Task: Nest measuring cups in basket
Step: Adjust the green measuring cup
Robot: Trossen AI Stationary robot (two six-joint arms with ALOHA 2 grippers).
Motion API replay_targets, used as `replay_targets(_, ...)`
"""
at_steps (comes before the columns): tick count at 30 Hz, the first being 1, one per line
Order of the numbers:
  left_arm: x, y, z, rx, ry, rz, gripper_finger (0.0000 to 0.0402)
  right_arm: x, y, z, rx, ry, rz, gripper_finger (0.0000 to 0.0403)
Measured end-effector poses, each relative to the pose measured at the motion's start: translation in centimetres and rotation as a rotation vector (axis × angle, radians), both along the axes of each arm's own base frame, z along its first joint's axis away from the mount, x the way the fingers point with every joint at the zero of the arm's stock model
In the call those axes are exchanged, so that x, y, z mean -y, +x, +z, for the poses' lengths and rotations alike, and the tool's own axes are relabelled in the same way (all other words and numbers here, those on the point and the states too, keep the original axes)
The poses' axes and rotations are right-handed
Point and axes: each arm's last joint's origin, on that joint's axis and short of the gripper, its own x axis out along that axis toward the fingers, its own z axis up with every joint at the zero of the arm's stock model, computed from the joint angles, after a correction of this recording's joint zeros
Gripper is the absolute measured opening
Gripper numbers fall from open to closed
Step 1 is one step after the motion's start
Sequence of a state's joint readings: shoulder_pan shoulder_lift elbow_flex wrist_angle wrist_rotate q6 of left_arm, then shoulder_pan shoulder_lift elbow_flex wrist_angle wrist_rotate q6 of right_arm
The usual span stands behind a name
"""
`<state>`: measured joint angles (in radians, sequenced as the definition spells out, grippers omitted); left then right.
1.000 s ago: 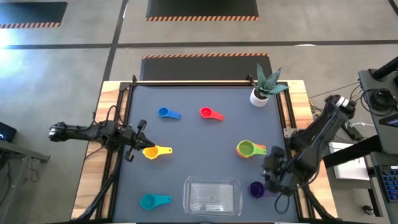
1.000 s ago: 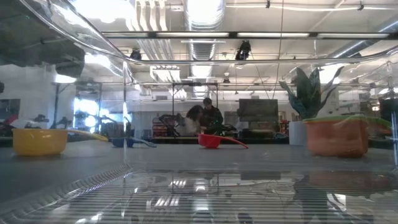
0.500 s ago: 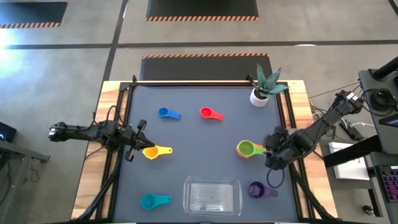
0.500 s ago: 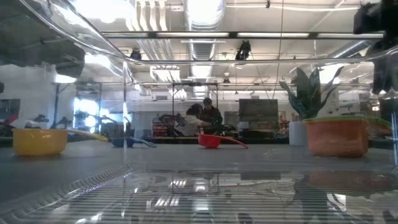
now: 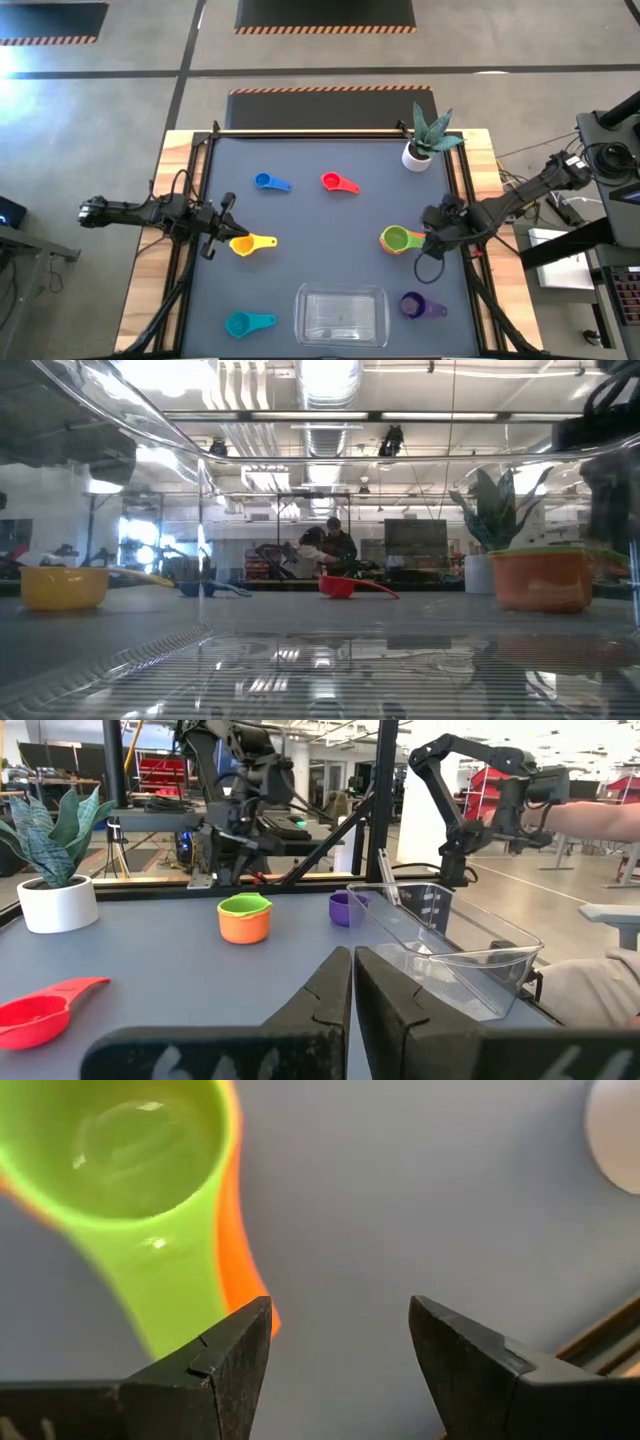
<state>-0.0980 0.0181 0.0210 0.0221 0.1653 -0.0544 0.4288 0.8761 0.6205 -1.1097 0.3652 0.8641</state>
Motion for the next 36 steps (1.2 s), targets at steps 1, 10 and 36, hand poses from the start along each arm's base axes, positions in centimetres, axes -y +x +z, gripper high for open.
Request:
replay_targets(1, 0.0, 0.0, 0.0, 0.0, 0.0, 0.0, 0.0, 0.2, 0.1, 0.0, -0.003, -0.003, -0.018, 0.0226)
replay_targets(10, 0.0, 0.0, 0.0, 0.0, 0.0, 0.0, 0.0, -0.1, 2.4, -1.2, -0.045, 0.133, 0.034, 0.0226)
replay_targets(36, 0.0, 0.0, 0.0, 0.0, 0.0, 0.0, 0.0, -3.1, 6.7, 0.2, -0.015, 0.18, 0.066, 0.0226)
